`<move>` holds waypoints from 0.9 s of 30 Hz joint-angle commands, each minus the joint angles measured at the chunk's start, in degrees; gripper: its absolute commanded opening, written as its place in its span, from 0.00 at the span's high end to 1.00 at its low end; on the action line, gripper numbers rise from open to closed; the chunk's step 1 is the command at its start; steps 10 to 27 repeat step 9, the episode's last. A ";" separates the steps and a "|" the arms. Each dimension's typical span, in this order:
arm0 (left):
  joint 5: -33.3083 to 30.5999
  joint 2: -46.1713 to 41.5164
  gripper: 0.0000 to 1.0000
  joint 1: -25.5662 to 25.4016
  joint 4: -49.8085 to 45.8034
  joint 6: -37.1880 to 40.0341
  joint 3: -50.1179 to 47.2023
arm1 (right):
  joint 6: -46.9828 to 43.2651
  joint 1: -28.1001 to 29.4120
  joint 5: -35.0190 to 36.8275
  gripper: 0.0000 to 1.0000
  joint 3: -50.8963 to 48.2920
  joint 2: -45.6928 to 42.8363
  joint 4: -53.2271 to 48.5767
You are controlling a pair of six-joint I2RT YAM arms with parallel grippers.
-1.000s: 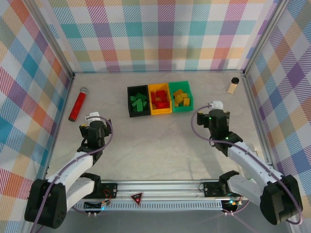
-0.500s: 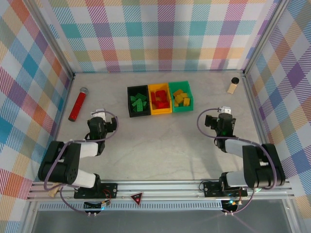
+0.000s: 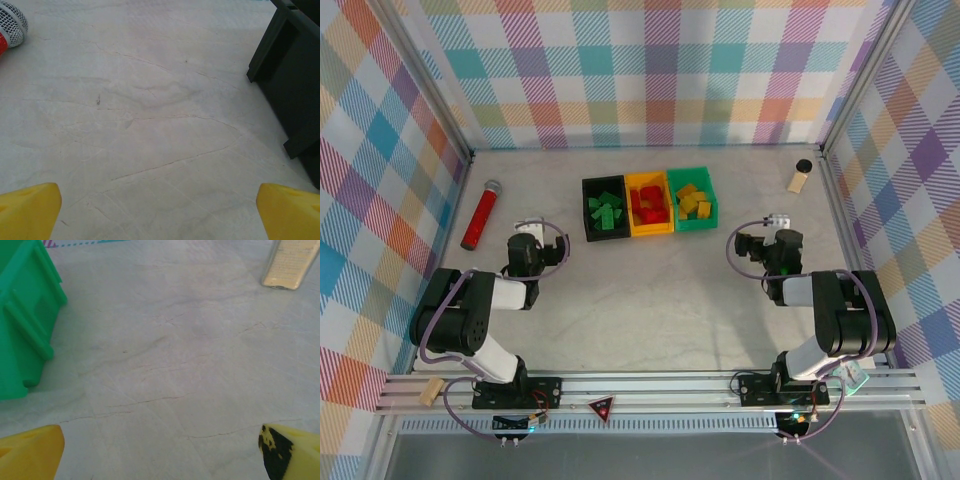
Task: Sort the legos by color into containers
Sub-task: Reset both arms
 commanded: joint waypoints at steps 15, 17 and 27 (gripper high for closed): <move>1.05 -0.10 0.00 0.73 1.53 0.45 0.63 | -1.81 -0.59 -5.77 0.01 1.34 -0.34 1.66; 1.05 -0.10 0.00 0.73 1.53 0.45 0.63 | -1.81 -0.59 -5.77 0.01 1.34 -0.34 1.66; 1.05 -0.10 0.00 0.73 1.53 0.45 0.63 | -1.81 -0.59 -5.77 0.01 1.34 -0.34 1.66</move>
